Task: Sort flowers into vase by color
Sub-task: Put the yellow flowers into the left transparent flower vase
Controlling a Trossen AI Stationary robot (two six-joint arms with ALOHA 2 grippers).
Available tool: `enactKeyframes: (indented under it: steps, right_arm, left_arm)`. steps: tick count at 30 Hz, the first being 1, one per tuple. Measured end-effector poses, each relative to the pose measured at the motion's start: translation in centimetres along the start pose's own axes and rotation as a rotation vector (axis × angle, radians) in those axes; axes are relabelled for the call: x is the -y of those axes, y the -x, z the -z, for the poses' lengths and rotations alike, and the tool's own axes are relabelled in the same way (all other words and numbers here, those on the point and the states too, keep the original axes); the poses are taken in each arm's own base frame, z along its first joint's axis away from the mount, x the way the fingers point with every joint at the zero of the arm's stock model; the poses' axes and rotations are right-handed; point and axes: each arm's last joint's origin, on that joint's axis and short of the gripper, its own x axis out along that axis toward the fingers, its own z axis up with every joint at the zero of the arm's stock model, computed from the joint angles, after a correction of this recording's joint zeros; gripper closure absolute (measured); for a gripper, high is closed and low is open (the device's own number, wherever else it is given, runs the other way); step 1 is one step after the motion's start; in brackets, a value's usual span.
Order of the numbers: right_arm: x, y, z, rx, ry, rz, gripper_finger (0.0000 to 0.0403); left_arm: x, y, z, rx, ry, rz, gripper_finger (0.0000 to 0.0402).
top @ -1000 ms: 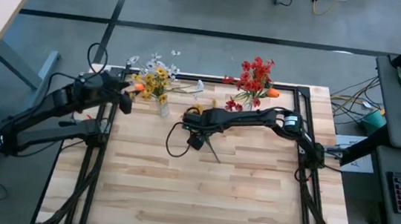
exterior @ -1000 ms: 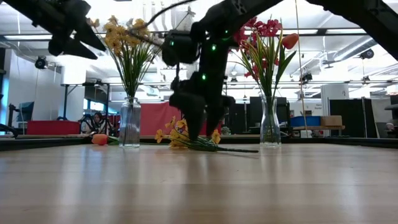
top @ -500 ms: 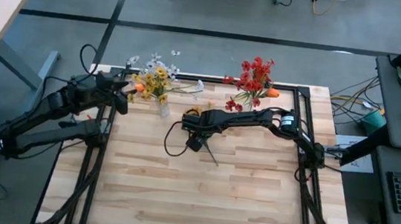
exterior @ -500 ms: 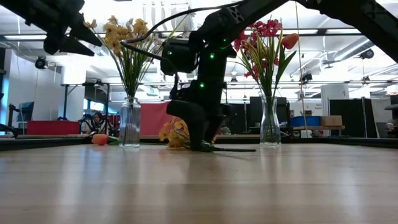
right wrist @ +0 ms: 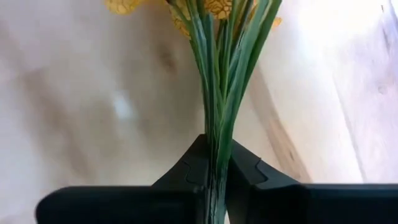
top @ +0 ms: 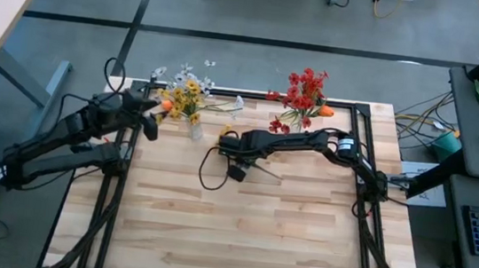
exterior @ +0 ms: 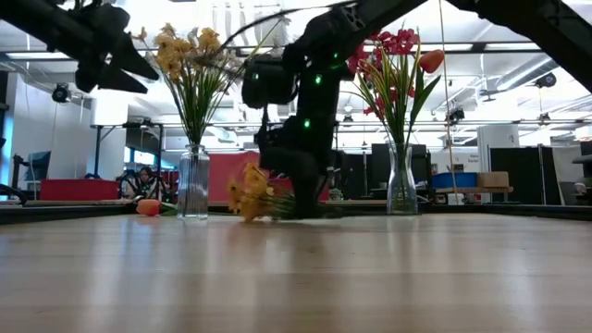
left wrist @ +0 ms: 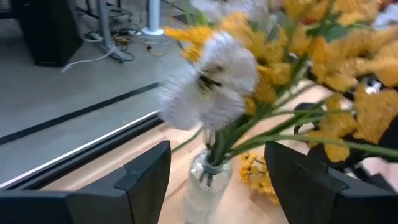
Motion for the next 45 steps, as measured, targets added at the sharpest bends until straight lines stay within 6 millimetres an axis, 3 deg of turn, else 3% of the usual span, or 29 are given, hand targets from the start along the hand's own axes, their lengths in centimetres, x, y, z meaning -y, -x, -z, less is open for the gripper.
enactKeyframes:
  steps: [8, 14, 29, 34, 40, 45]
  right_arm:
    - [-0.6, 0.9, 0.8, 0.016, 0.122, -0.030, 0.0381]
    - [-0.5, 1.3, 2.0, 0.137, 0.164, -0.146, 0.0381]
    - [1.4, 7.0, 5.2, 1.148, 0.291, -0.414, 0.0381]
    - [1.6, 8.1, 4.6, 1.317, 0.309, -0.423, 0.0381]
    - [1.6, 10.1, 2.1, 1.438, 0.327, -0.386, 0.0381]
    - [2.1, 10.9, 0.2, 1.511, 0.396, -0.420, 0.0390]
  left_arm:
    - [-0.1, -0.6, 1.1, 0.015, -0.024, 0.027, 0.0157]
    - [-0.2, -1.2, 2.4, 0.057, 0.003, 0.046, 0.0157]
    - [-0.1, -3.2, 5.7, 0.152, -0.115, 0.214, 0.0157]
    - [-0.2, -3.7, 6.7, 0.130, -0.189, 0.212, 0.0157]
    - [0.0, -4.5, 8.1, 0.168, -0.263, 0.325, 0.0157]
    - [-0.4, -5.4, 9.8, 0.189, -0.260, 0.278, 0.0156]
